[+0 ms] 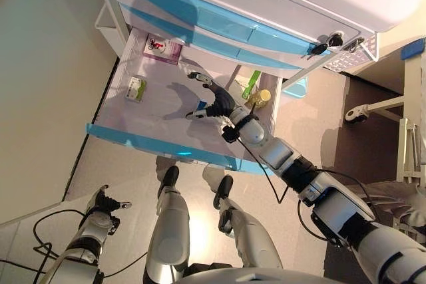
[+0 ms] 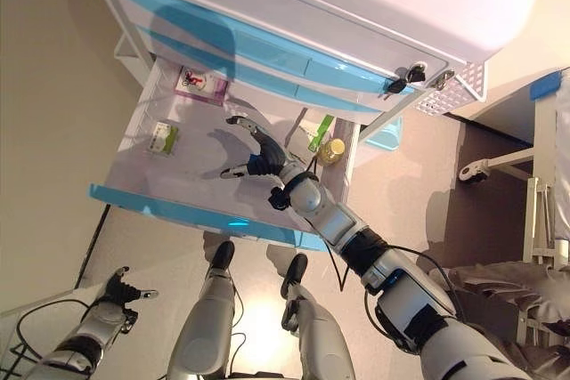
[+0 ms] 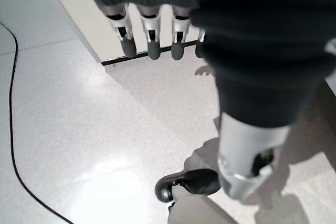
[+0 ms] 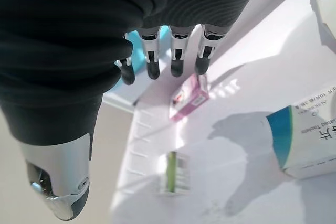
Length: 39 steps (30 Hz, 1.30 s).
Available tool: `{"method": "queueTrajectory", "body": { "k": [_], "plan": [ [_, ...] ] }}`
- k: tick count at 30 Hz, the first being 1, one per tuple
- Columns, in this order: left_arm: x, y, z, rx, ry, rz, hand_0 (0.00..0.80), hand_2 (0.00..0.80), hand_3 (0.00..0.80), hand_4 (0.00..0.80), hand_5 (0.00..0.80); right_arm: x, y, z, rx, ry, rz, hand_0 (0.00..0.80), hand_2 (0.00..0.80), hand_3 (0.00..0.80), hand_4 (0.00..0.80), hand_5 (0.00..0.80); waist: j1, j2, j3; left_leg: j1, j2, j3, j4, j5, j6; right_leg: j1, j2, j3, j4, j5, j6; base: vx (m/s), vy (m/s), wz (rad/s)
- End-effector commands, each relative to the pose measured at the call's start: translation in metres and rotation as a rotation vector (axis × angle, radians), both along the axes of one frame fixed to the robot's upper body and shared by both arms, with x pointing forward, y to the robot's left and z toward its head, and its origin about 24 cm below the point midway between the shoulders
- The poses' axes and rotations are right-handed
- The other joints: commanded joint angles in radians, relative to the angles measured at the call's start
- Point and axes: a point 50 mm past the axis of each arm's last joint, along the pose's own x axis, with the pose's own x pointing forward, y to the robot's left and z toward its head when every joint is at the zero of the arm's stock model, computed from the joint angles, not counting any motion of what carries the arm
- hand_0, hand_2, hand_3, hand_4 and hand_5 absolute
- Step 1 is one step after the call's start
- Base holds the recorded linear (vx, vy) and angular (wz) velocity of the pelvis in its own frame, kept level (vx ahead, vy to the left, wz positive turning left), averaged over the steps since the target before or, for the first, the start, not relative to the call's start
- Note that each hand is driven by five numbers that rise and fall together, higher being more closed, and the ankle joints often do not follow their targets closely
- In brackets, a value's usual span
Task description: Open the drawer and pick up the medicine
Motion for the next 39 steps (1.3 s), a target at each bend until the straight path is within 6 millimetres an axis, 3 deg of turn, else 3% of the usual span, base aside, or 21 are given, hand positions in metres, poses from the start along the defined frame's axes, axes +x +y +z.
{"method": "queueTrajectory", "body": {
  "k": [1,17,39],
  "plan": [
    [-0.003,0.003,0.0,0.042,0.004,0.008,0.0,0.0,0.0,0.0,0.0,0.002,0.005,0.029,-0.026,-0.173,-0.027,0.0,0.0,0.0,0.0,0.0,0.03,0.009,0.005,-0.023,-0.086,-0.013,-0.049,0.06,0.077,0.015,-0.021,0.005,0.086,-0.061,0.068,0.0,0.0,0.0],
    [0.002,-0.003,-0.001,0.04,0.001,-0.013,0.0,0.0,0.0,0.0,0.0,0.04,-0.02,0.019,-0.42,-0.255,-0.259,0.0,0.0,0.0,0.0,0.0,0.048,0.033,0.027,-0.029,-0.091,-0.02,-0.05,0.064,0.078,0.009,-0.027,0.001,0.087,-0.056,0.071,0.0,0.001,0.01],
    [0.004,-0.015,-0.008,0.008,0.013,-0.007,0.0,0.0,0.0,0.0,0.0,0.053,-0.033,-0.004,-0.577,-0.166,-0.352,0.0,0.0,0.0,0.0,0.0,0.047,0.043,0.037,-0.028,-0.094,-0.017,-0.053,0.064,0.078,0.002,-0.031,0.009,0.095,-0.055,0.067,0.0,0.0,0.0]
  ]
}}
